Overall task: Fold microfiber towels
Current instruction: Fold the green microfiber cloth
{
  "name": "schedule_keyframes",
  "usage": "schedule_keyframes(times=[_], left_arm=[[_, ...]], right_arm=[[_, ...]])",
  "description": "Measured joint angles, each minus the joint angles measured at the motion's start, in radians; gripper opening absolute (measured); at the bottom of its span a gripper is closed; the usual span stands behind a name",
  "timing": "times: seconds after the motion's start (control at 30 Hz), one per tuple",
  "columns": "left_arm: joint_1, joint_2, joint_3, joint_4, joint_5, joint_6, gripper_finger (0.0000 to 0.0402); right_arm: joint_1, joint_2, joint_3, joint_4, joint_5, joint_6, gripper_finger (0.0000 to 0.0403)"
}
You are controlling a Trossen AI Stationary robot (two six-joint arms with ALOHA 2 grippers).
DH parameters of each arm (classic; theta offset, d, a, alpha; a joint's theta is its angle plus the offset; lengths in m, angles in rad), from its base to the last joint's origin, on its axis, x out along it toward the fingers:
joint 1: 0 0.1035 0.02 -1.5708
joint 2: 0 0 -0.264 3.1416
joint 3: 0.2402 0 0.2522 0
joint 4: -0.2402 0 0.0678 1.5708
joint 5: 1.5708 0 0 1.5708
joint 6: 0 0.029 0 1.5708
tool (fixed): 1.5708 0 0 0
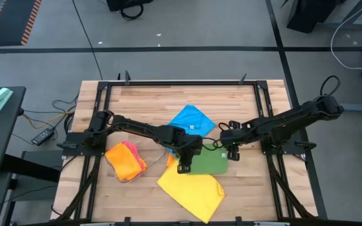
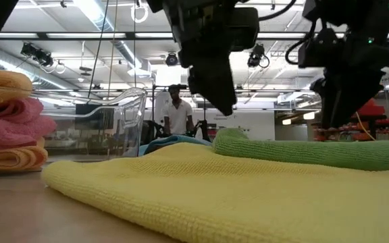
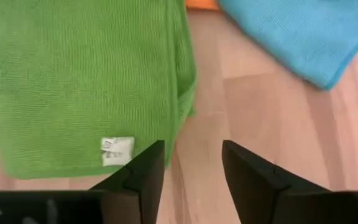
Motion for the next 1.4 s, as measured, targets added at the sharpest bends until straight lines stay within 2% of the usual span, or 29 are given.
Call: schedule_keyframes(times=[0.17, 0.27, 0.37, 0.5, 0.73, 0.87, 1.07, 1.23, 1.4], left_arm=[[0.002, 0.025, 0.003, 0.167, -0.066, 0.043, 0.0197], [0.005, 0.07, 0.001, 0.234, -0.102, 0.068, 0.0195], [0.018, 0.108, 0.0, 0.211, -0.102, 0.076, 0.0184], [0.042, 0.121, 0.0, 0.098, -0.108, 0.062, 0.0165], [0.031, 0.087, 0.0, -0.031, -0.108, 0.033, 0.013], [0.018, 0.089, -0.001, -0.047, -0.112, 0.029, 0.0113], [0.011, 0.092, 0.0, -0.043, -0.121, 0.02, 0.0098], [0.008, 0.099, -0.001, -0.042, -0.122, 0.014, 0.0094], [0.002, 0.106, -0.001, -0.051, -0.122, 0.01, 0.0095]], right_arm=[[0.021, -0.042, -0.006, 0.009, 0.141, -0.019, 0.017], [0.025, -0.052, -0.006, 0.028, 0.145, -0.019, 0.017], [0.063, -0.049, -0.006, 0.1, 0.13, -0.019, 0.017], [0.124, -0.018, -0.007, 0.169, 0.128, -0.019, 0.017], [0.183, 0.127, -0.008, 0.369, 0.103, -0.017, 0.017], [0.194, 0.213, -0.007, 0.47, 0.074, -0.019, 0.017], [0.192, 0.275, -0.007, 0.504, 0.075, -0.003, 0.017], [0.184, 0.268, -0.008, 0.486, 0.126, -0.006, 0.017], [0.159, 0.286, -0.034, 0.491, 0.131, -0.051, 0.017]])
